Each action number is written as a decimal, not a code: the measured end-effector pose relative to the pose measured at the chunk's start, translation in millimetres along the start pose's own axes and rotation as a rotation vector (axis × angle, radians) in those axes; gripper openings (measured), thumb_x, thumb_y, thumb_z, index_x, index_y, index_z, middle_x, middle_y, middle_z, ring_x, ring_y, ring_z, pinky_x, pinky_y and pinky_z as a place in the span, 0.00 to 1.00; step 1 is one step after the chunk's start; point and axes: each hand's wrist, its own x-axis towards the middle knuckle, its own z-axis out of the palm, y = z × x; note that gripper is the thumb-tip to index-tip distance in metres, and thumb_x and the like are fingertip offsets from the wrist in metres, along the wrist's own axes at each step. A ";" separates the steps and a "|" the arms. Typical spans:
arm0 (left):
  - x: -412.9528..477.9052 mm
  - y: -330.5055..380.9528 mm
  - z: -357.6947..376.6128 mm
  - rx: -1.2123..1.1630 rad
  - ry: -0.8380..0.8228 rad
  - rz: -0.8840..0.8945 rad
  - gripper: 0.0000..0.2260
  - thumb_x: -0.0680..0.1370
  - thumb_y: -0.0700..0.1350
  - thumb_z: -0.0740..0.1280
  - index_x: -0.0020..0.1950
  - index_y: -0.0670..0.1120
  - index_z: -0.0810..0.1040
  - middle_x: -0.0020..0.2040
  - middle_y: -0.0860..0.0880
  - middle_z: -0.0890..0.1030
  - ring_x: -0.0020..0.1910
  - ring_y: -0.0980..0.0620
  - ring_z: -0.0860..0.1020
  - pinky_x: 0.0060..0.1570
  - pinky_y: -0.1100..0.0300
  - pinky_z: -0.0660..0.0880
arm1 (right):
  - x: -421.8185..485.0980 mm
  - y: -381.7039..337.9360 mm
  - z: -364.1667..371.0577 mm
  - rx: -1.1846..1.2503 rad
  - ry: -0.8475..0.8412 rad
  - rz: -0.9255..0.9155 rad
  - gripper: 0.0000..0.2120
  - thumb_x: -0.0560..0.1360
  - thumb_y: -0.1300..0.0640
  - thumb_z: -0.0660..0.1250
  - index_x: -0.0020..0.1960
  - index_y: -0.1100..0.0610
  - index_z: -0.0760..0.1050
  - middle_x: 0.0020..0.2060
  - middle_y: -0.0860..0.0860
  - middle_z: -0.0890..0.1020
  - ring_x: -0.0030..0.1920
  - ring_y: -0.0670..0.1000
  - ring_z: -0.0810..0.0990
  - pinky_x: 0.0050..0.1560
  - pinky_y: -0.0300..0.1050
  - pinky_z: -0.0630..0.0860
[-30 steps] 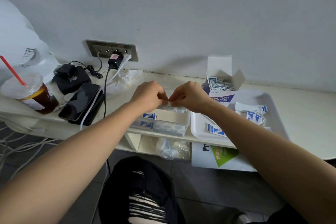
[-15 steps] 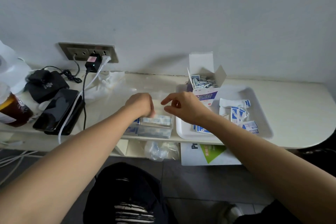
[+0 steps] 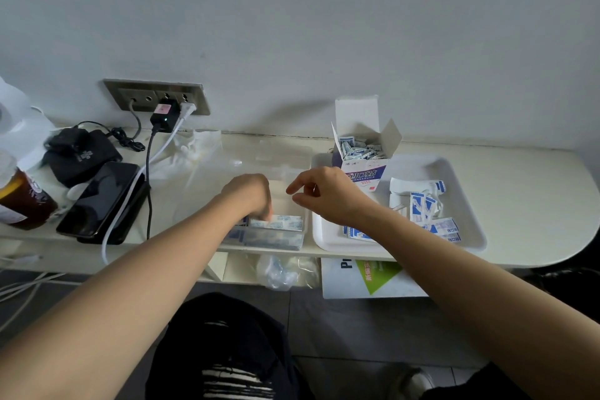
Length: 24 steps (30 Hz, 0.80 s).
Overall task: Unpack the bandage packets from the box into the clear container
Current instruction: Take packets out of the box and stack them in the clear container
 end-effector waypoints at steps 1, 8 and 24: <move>0.2 -0.9 0.5 -0.016 0.008 0.004 0.09 0.69 0.45 0.71 0.48 0.46 0.82 0.46 0.48 0.83 0.43 0.49 0.81 0.42 0.59 0.78 | -0.1 0.1 0.0 0.002 0.000 0.000 0.08 0.74 0.57 0.67 0.51 0.53 0.82 0.28 0.44 0.72 0.30 0.43 0.70 0.35 0.37 0.67; -1.4 -6.7 4.0 -0.128 0.085 0.060 0.05 0.68 0.43 0.72 0.43 0.51 0.84 0.43 0.51 0.83 0.42 0.50 0.81 0.46 0.58 0.80 | 0.1 0.7 0.0 0.011 0.005 -0.013 0.08 0.74 0.58 0.67 0.50 0.54 0.83 0.28 0.43 0.71 0.29 0.43 0.70 0.33 0.33 0.65; -44.7 0.3 -17.6 -0.364 0.374 0.227 0.08 0.75 0.47 0.66 0.38 0.50 0.83 0.36 0.53 0.83 0.38 0.51 0.80 0.35 0.63 0.72 | -14.7 25.8 -17.1 0.120 0.169 -0.017 0.05 0.75 0.57 0.68 0.45 0.56 0.83 0.32 0.49 0.81 0.32 0.45 0.74 0.38 0.40 0.71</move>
